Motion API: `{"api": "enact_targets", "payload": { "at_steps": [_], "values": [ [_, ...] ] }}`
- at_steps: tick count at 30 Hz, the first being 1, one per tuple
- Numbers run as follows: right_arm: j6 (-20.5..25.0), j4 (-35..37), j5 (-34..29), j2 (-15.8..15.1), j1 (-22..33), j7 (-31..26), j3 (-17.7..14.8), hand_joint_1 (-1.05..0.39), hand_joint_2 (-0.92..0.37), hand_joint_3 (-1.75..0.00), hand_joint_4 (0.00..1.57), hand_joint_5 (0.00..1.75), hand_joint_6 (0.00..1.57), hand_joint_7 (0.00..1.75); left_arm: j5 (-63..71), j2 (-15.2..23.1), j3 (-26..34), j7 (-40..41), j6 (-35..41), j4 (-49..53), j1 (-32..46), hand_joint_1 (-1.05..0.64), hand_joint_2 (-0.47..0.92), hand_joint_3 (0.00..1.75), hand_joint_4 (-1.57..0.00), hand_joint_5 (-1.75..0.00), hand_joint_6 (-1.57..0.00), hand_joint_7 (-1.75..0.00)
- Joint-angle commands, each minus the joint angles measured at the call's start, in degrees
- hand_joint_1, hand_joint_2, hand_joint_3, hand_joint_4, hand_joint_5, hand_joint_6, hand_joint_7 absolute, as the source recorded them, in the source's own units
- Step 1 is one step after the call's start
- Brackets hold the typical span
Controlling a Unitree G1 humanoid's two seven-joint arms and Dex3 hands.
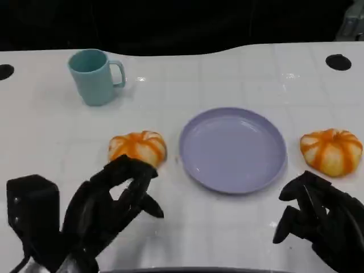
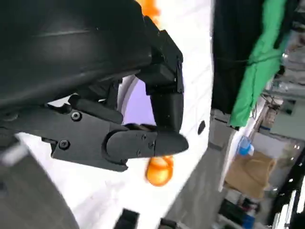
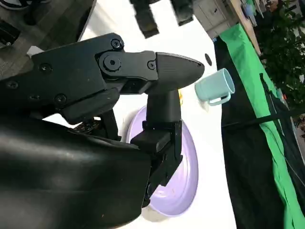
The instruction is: Grasp the bread from the table and place it into the plate.
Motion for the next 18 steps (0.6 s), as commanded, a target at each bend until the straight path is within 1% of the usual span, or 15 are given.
{"api": "enact_targets", "payload": {
  "at_steps": [1, 4, 6, 8, 9, 10, 12, 13, 16, 18],
  "values": [
    [-0.4, 0.0, 0.2, -0.2, -0.1, -0.2, -0.5, -0.44, -0.92, -0.44, 0.62, 1.75, 0.5, 1.6, 11.3, 5.2, -3.5, 1.2, -5.8, 0.3, -2.3, -0.52, 0.92, 0.11, -0.39, -1.12, -0.49, -0.57],
    [-0.3, 0.1, 0.3, -0.2, -0.3, -0.1, -0.5, -0.44, -0.92, -0.44, 0.61, 1.75, 0.49, 1.61, 20.9, 8.6, -6.4, 3.1, -6.5, -1.7, -3.6, -0.5, 0.92, 0.06, -0.29, -0.97, -0.54, -0.28],
    [-0.4, 0.3, 0.2, -0.4, -0.4, 0.1, -0.5, -0.44, -0.92, -0.44, 0.61, 1.75, 0.49, 1.61, 26.8, 10.7, -8.3, 3.8, -5.9, -3.2, -4.5, -0.48, 0.92, 0.04, -0.2, -0.98, -0.52, -0.18],
    [-0.4, 0.3, 0.2, -0.4, -0.5, 0.1, -0.5, -0.44, -0.92, -0.44, 0.6, 1.75, 0.48, 1.61, 29.1, 11.1, -8.9, 3.9, -5.5, -3.8, -4.7, -0.47, 0.92, 0.03, -0.16, -0.99, -0.51, -0.14],
    [-0.3, 0.3, 0.2, -0.4, -0.5, 0.1, -0.5, -0.44, -0.92, -0.44, 0.6, 1.75, 0.48, 1.61, 32.7, 12.4, -9.9, 4.5, -5.9, -3.3, -5.7, -0.47, 0.92, 0.03, -0.15, -0.99, -0.51, -0.13],
    [-0.3, 0.3, 0.1, -0.5, -0.5, 0.0, -0.5, -0.44, -0.92, -0.44, 0.61, 1.75, 0.48, 1.62, 35.5, 13.3, -10.7, 5.0, -6.3, -3.0, -6.4, -0.5, 0.91, 0.01, -0.14, -0.85, -0.47, -0.08],
    [-0.3, 0.4, 0.1, -0.5, -0.6, 0.1, -0.5, -0.44, -0.92, -0.43, 0.61, 1.75, 0.48, 1.62, 40.9, 15.2, -12.2, 5.7, -7.2, -1.8, -8.4, -0.52, 0.91, 0.0, -0.15, -0.75, -0.46, -0.04],
    [-0.4, 0.4, 0.1, -0.5, -0.6, 0.1, -0.5, -0.44, -0.92, -0.43, 0.61, 1.75, 0.48, 1.62, 42.9, 15.9, -12.7, 5.9, -7.6, -1.2, -9.3, -0.5, 0.89, 0.0, -0.15, -0.65, -0.43, -0.02],
    [-0.8, 0.6, -0.2, -0.7, -0.5, 0.2, -0.3, -0.44, -0.92, -0.44, 0.6, 1.75, 0.47, 1.62, 48.8, 17.6, -14.4, 7.3, -9.7, 1.5, -12.4, -0.47, 0.85, 0.0, -0.16, -0.56, -0.41, 0.0],
    [-0.9, 0.5, -0.3, -0.6, -0.4, 0.2, -0.3, -0.44, -0.92, -0.44, 0.6, 1.75, 0.47, 1.62, 52.8, 18.6, -15.9, 7.2, -9.6, 3.1, -14.8, -0.45, 0.83, 0.0, -0.12, -0.53, -0.39, 0.0]
  ]
}}
